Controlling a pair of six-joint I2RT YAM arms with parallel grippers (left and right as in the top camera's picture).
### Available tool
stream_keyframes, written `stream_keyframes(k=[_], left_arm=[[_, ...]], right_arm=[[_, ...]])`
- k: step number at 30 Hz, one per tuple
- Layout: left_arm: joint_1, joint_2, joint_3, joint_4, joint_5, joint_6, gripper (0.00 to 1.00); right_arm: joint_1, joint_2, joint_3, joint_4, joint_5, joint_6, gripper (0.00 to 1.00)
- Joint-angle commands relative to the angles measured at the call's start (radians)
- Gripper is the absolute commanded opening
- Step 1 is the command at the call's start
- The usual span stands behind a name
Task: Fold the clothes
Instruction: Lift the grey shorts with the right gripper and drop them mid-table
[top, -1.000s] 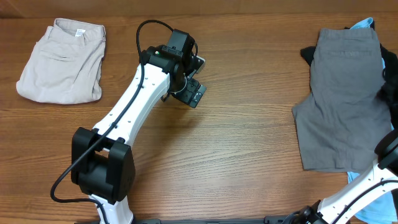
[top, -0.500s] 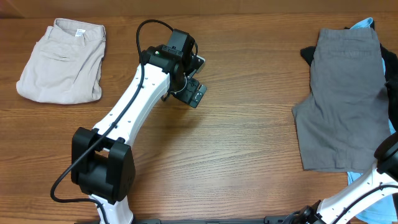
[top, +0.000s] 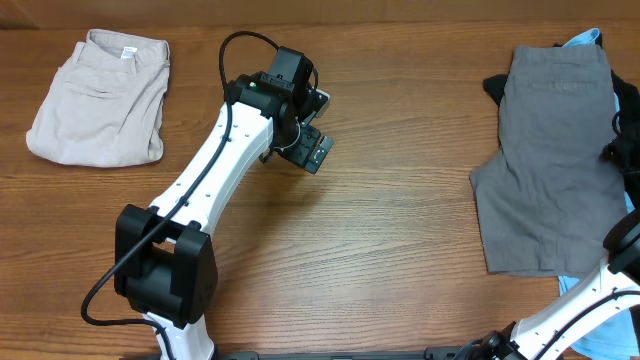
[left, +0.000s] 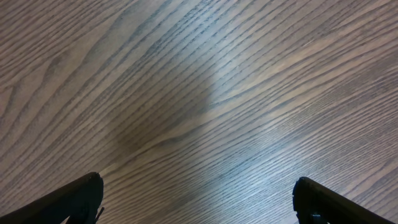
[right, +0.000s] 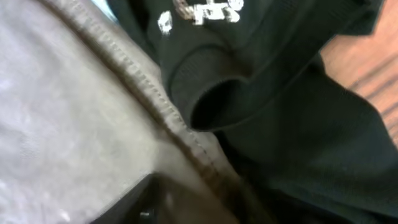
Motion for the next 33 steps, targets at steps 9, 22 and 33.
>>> stream_keyframes(k=[9,22,33], left_arm=[[0.000,-0.025,0.128,-0.101,-0.113,-0.034,0.92],[0.153,-0.025,0.542,-0.336,-0.151,-0.130,0.95],[0.535,-0.025,0.569,-0.378,0.006,-0.144,0.97]], right_arm=[[0.006,-0.096,0.066,-0.077,-0.036,0.024,0.04],[0.354,-0.327,0.085,-0.417,-0.190,0.011,0.04],[0.962,-0.327,0.082,-0.447,-0.206,0.031,0.04]])
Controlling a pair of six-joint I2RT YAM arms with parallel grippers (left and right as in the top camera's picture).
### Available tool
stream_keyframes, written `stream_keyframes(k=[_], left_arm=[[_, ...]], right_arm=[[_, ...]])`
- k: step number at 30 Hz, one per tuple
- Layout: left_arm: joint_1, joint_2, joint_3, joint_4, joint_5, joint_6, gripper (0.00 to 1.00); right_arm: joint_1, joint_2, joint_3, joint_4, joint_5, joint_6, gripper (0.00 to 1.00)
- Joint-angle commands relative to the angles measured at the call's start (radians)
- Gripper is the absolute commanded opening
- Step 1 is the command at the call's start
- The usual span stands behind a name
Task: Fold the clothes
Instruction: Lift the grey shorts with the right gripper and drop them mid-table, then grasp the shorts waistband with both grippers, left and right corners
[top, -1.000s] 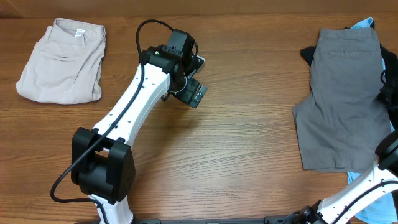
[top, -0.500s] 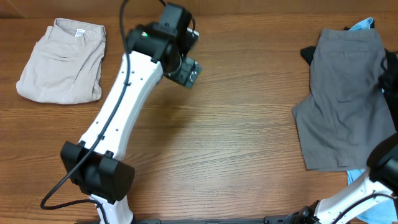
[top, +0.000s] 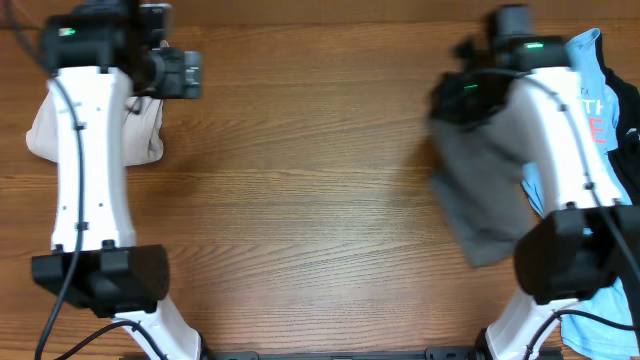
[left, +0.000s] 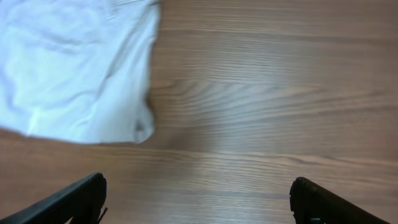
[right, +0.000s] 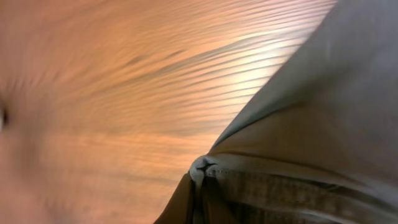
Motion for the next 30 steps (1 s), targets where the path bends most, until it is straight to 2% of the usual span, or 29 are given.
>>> stream_keyframes(k=[1,5,8,11,14,18,23,26,30], left_arm=[[0.108,-0.024,0.026,-0.010,0.069,-0.018,0.97],[0.139,-0.024,0.026,-0.017,0.106,0.022,0.96],[0.131,-0.024,0.026,-0.014,0.144,0.049,0.95],[0.112,-0.024,0.026,-0.008,0.148,0.072,0.95],[0.094,-0.024,0.026,0.002,0.177,0.078,0.95],[0.053,-0.024,0.026,0.004,0.310,0.150,0.91],[-0.079,-0.019,0.026,0.011,0.294,0.213,0.92],[-0.210,-0.003,0.023,0.032,0.271,0.220,0.92],[-0.338,0.035,0.022,0.034,0.238,0.315,0.93]], right_arm=[[0.211,-0.015,0.010,0.005,-0.024,0.011,0.04],[0.395,-0.010,0.010,0.004,0.068,0.029,0.04],[0.518,-0.004,0.010,0.000,0.155,0.060,0.33],[0.567,-0.004,0.010,-0.010,0.117,0.059,0.52],[0.575,-0.010,0.010,-0.062,0.096,0.060,0.60],[0.472,-0.032,0.010,-0.092,0.160,0.110,0.61],[0.245,-0.038,0.008,-0.103,0.151,0.133,0.64],[0.021,-0.032,-0.038,-0.081,0.005,0.091,0.67],[-0.132,-0.032,-0.165,-0.053,-0.153,0.010,0.67]])
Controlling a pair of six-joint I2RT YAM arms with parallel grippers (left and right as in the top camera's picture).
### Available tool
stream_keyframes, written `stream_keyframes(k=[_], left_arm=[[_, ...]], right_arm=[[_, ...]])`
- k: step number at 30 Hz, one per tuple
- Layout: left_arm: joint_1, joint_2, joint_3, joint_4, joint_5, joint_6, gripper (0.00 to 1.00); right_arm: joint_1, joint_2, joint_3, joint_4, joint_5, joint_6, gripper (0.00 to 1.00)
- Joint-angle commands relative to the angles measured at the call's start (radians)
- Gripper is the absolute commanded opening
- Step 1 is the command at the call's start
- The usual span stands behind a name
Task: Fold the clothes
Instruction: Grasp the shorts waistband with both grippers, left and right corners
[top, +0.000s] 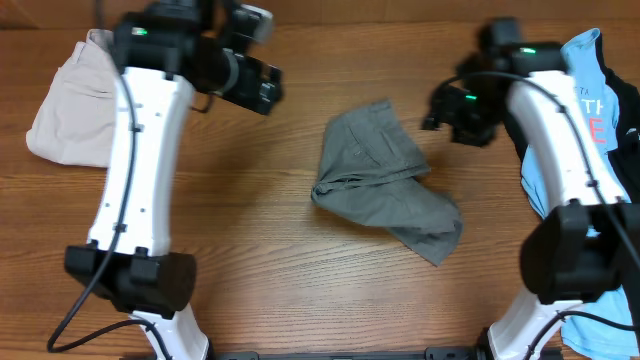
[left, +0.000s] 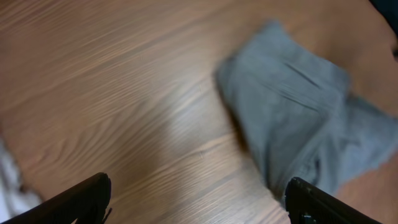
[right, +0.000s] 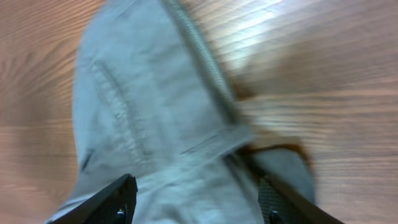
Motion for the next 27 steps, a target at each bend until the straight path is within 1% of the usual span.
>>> stream_keyframes(k=[1,4,7,8,10,16,19,20,21,23,26,27], left_arm=[[-0.132,0.052,0.022,0.011,-0.051,0.112,0.93],[-0.224,0.114,0.022,0.040,-0.096,0.114,0.94],[-0.292,0.196,0.022,0.087,-0.096,0.098,0.94],[-0.302,0.209,0.022,0.096,-0.096,0.095,0.93],[-0.350,0.254,0.022,0.153,-0.111,0.108,0.93],[-0.383,0.259,0.022,0.217,-0.130,0.106,0.93],[-0.383,0.259,0.022,0.225,-0.130,0.101,0.93],[-0.382,0.259,0.022,0.225,-0.131,0.101,0.94],[-0.381,0.259,0.022,0.225,-0.131,0.100,0.94],[-0.380,0.259,0.022,0.225,-0.131,0.099,0.94],[-0.380,0.259,0.022,0.227,-0.131,0.099,0.94],[-0.379,0.259,0.022,0.229,-0.132,0.099,0.93]], right_arm=[[-0.098,-0.027,-0.146,0.040,-0.223,-0.096,0.67],[-0.125,-0.027,-0.304,0.144,-0.305,-0.108,0.66],[-0.125,-0.027,-0.451,0.281,-0.354,-0.091,0.59],[-0.125,-0.027,-0.472,0.306,-0.354,-0.080,0.58],[-0.122,-0.027,-0.579,0.458,-0.363,-0.035,0.57],[-0.119,-0.027,-0.659,0.626,-0.408,0.031,0.56],[-0.109,-0.027,-0.676,0.668,-0.426,0.054,0.52],[-0.103,-0.027,-0.679,0.677,-0.438,0.054,0.49],[-0.096,-0.027,-0.679,0.683,-0.445,0.055,0.43],[-0.076,-0.027,-0.678,0.700,-0.451,0.055,0.24],[-0.055,-0.028,-0.677,0.734,-0.451,0.062,0.07],[-0.052,-0.029,-0.672,0.739,-0.451,0.069,0.04]])
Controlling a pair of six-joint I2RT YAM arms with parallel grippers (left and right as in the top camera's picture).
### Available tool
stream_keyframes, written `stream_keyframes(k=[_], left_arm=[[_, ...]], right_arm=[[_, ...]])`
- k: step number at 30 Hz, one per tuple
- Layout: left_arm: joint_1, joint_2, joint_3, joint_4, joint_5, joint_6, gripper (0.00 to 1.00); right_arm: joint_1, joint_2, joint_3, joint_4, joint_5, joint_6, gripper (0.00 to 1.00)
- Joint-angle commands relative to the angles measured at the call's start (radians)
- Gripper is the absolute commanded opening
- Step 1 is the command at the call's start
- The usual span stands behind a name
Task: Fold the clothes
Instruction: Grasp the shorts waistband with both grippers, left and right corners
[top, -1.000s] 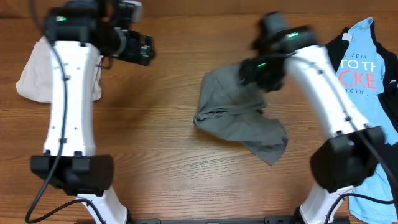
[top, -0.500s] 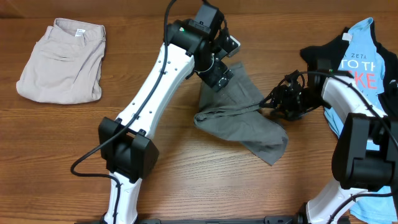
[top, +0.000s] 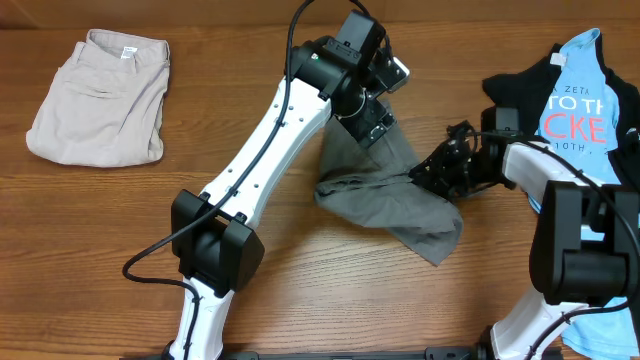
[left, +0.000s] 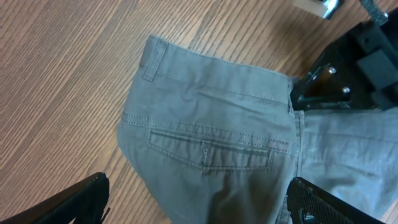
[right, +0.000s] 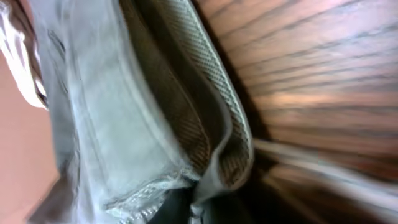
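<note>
Crumpled grey shorts lie mid-table; their back pocket and waistband show in the left wrist view. My left gripper hangs open just over the shorts' far end, its fingers wide apart with cloth beneath them. My right gripper is low at the shorts' right edge and is shut on a fold of the waistband. In the left wrist view the right gripper appears at the upper right.
Folded beige trousers lie at the far left. A pile with a black garment and a blue printed T-shirt sits at the far right, spilling over the table's right edge. Bare wood fills the front left.
My left gripper has moved from the upper left to just over the shorts' far end. My right gripper, open above the shorts before, is now low at their right edge and shut on the waistband.
The shorts first lay spread on the pile at the right, my right gripper close on them. Then my right gripper held them up while my left hung by the beige trousers. Then they lay crumpled mid-table, both grippers open. Now both grippers are at the shorts.
</note>
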Motion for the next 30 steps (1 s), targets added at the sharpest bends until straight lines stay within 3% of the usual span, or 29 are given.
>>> stream_keyframes(k=[1,7,10,18,20,23,30], left_arm=[[0.008,0.009,0.016,0.010,-0.009,0.013,0.93],[0.065,-0.001,0.033,0.018,-0.021,-0.079,0.91],[0.116,-0.015,0.060,0.003,0.059,-0.087,0.90],[0.294,-0.105,0.100,-0.040,0.257,-0.081,0.90],[0.323,-0.119,0.100,-0.104,0.406,0.022,0.88],[0.317,-0.118,0.097,-0.214,0.469,0.109,0.87],[0.275,-0.118,0.080,-0.294,0.454,0.158,0.82]], right_arm=[[0.020,-0.021,0.011,0.018,-0.031,0.023,0.04],[0.024,-0.097,0.121,-0.039,-0.076,0.003,0.04],[0.050,-0.153,0.194,-0.088,-0.076,0.003,0.04],[0.281,-0.264,0.369,-0.095,-0.049,0.071,0.04],[0.352,-0.266,0.395,-0.093,0.059,0.087,0.04],[0.370,-0.264,0.395,-0.097,0.136,0.086,0.04],[0.333,-0.262,0.394,-0.104,0.153,0.080,0.04]])
